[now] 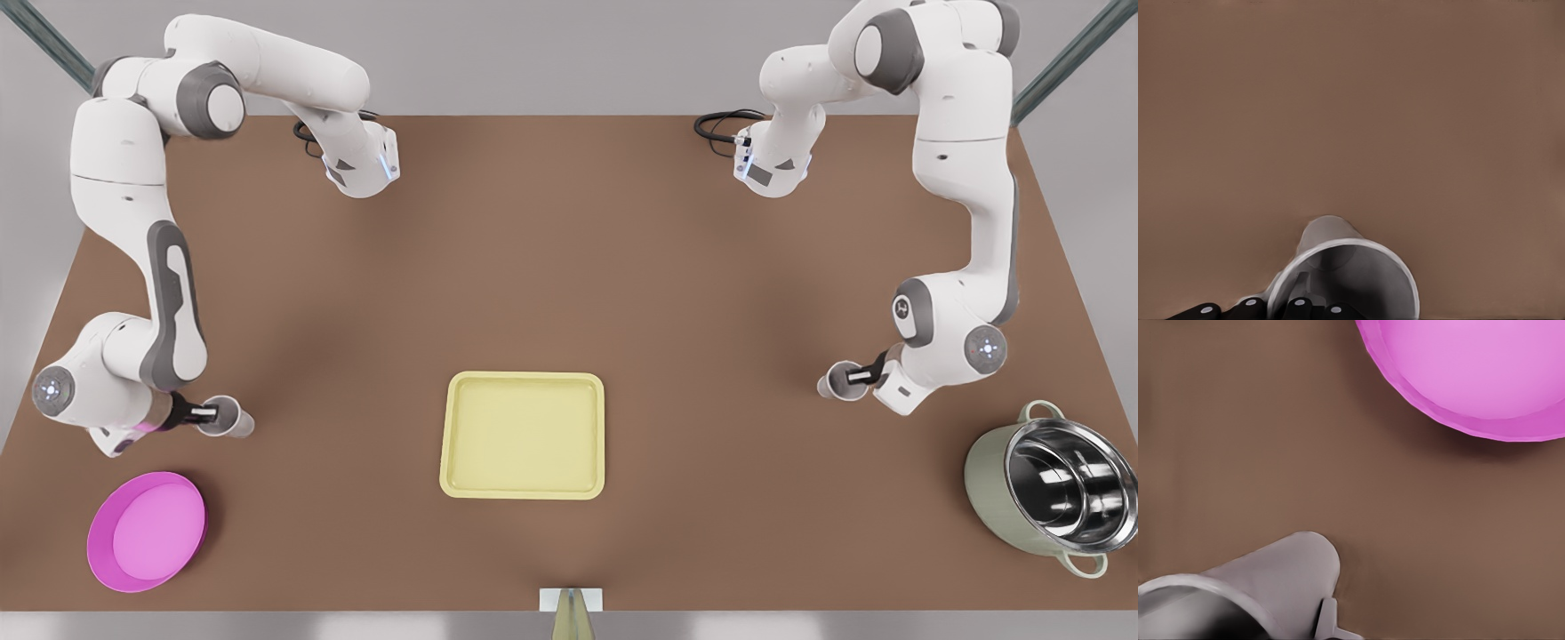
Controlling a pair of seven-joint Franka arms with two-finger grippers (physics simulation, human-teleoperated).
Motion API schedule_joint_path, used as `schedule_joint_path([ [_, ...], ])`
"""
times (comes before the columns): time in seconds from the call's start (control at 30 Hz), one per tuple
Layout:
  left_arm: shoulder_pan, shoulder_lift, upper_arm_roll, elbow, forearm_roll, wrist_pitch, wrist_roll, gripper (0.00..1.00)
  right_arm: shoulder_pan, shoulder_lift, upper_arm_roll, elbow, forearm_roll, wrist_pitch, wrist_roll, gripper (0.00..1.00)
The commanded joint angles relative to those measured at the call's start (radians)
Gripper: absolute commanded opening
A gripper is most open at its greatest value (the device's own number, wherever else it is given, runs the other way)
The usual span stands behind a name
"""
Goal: Use both arms to respectively pick up the white IKEA cups from the middle-left and middle-right positions, then place the white IKEA cups onto the middle-middle tray, ensuring that the cups remain upright and do not tip over
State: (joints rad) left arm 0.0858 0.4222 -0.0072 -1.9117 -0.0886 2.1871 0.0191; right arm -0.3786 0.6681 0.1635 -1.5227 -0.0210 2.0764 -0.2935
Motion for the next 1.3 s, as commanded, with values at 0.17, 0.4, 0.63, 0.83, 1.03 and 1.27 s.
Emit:
schedule_joint_path([
  [0.17,-0.06,0.139,-0.292,0.272,-0.019,-0.007,-0.588,0.25,0.198,-0.001,0.211,0.055,0.121,-0.087,0.341,0.21],
  [0.4,-0.374,0.333,-0.29,0.573,0.135,-0.007,-1.249,0.25,0.484,0.076,0.208,0.13,0.115,0.112,0.757,0.21],
  [0.63,-0.468,0.489,-0.286,0.804,0.135,-0.001,-1.354,0.25,0.517,0.156,0.195,0.119,0.081,0.257,0.786,0.21],
  [0.83,-0.489,0.579,-0.284,0.83,0.161,0.075,-1.347,0.28,0.52,0.185,0.185,0.121,0.049,0.28,0.81,0.6],
  [1.03,-0.483,0.58,-0.284,0.83,0.161,0.079,-1.346,0.82,0.523,0.185,0.182,0.122,0.03,0.28,0.81,1.0],
  [1.27,-0.439,0.576,-0.29,0.812,0.158,0.069,-1.268,0.85,0.523,0.185,0.182,0.124,0.029,0.28,0.809,1.0],
])
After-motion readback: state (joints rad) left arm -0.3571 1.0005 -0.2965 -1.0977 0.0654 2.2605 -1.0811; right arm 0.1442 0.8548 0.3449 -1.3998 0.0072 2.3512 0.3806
